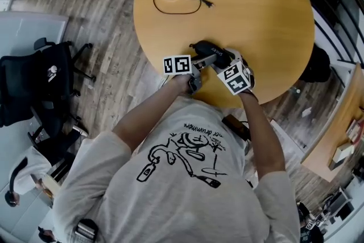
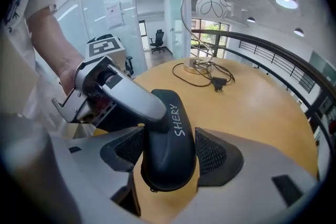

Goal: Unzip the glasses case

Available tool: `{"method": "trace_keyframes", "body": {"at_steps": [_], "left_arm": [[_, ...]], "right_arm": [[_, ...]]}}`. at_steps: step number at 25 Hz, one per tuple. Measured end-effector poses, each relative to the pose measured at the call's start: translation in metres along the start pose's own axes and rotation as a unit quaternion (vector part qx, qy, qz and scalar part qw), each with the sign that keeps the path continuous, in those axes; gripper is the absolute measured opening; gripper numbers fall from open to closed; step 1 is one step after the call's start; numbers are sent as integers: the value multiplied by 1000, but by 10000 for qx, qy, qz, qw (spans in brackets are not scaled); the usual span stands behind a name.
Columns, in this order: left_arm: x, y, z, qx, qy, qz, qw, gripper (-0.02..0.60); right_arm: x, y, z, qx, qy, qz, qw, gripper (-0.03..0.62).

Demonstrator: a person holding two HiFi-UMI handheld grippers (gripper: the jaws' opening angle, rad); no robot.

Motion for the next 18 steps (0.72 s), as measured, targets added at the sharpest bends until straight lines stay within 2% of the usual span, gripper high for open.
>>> {"method": "trace_keyframes", "body": {"at_steps": [6, 9, 13, 16, 18], "left_arm": [[5, -5, 0, 90, 211, 85, 9997, 350], [8, -6, 1, 144, 297, 111, 9994, 299], [12, -4, -3, 221, 254, 161, 9993, 278], [13, 5, -15, 464, 390, 162, 9980, 270], [15, 13, -27, 691, 527, 197, 9960, 269]], "right_arm": [[-12, 7, -2, 63, 49, 21, 10000, 301], [-16, 11, -1, 116, 34, 51, 9999, 301], [-15, 17, -2, 102, 137, 89, 9998, 302], [-16, 32, -5, -49, 454, 168, 9988, 302], [-15, 50, -8, 65, 453, 240, 9987, 304]]}}
Point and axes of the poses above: the fingertips, and each gripper's own axes: y backward along the fingers, x to its right, z out of its underside, the point moved 5 cm from there along y, backward along the fingers, and after that the axes turned 11 degrees about -z, right-handed, at the moved point
